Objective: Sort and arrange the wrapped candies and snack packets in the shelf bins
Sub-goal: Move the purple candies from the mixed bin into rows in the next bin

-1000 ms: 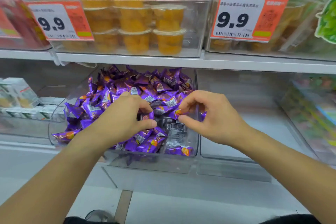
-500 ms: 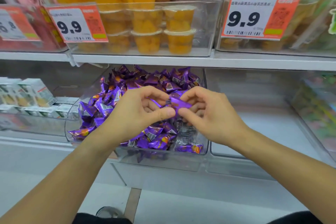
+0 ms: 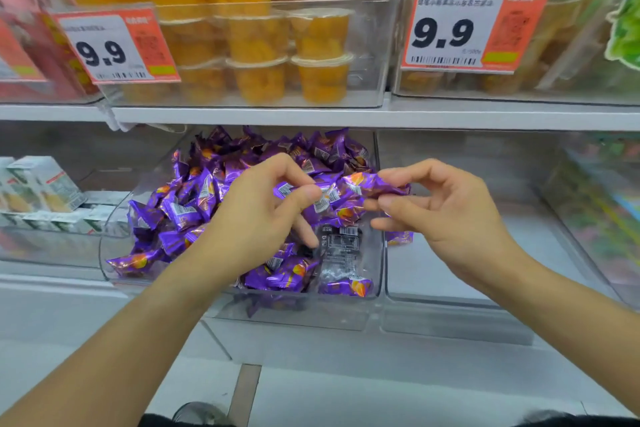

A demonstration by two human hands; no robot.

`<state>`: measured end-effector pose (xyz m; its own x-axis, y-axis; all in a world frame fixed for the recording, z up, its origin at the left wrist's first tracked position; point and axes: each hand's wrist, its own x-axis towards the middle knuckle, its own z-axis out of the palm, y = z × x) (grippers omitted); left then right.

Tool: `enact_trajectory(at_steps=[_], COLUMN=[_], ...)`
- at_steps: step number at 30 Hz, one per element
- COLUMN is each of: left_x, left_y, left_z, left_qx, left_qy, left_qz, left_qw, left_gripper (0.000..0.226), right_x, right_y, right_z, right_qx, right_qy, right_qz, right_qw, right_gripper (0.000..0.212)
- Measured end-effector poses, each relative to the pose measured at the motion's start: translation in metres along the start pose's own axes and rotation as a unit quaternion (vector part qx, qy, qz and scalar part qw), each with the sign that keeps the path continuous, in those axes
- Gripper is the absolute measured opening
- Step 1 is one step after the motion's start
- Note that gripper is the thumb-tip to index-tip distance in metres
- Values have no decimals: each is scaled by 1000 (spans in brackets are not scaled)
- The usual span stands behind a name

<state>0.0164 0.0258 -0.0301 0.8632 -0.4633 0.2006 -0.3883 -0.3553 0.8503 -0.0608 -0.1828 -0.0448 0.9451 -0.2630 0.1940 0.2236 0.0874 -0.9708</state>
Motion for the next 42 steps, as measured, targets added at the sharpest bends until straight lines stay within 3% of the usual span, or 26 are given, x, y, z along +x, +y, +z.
enact_trajectory(at_steps=[5, 8, 10, 13, 16, 22, 30, 39, 42], left_x=[-6, -5, -4, -5, -5, -5, -11, -12, -11], left_y=[11, 11, 9, 7, 8, 6, 14, 13, 11], left_z=[19, 25, 27, 27, 27, 29, 39, 37, 33], left_qx=[-184, -197, -169, -128, -165, -216, -322, -298, -299], left_qy=[1, 25, 33, 30, 19, -5, -48, -40, -39], left_qz=[21, 1, 0, 15, 2, -55, -75, -101, -101], left_qw=[983, 980, 985, 991, 986, 975, 942, 948, 948], left_gripper=[8, 19, 10, 36, 59, 34, 45, 20, 21], right_x=[-3, -5, -5, -5, -4, -6, -10, -6, -5], right_y=[-5, -8, -7, -8, -7, -8, -9, -19, -26], right_z=[-5, -5, -7, -9, -10, -12, -9, -10, -13], right_qx=[-1, -6, -22, -46, -55, -15, 7, -13, -12], right_qy=[-17, 1, 8, 2, 1, -27, -38, -39, -88], right_qz=[25, 19, 14, 22, 2, 19, 71, 83, 97], right_qw=[1000, 1000, 1000, 999, 998, 999, 997, 996, 991], right_gripper=[28, 20, 14, 35, 47, 52, 48, 41, 36])
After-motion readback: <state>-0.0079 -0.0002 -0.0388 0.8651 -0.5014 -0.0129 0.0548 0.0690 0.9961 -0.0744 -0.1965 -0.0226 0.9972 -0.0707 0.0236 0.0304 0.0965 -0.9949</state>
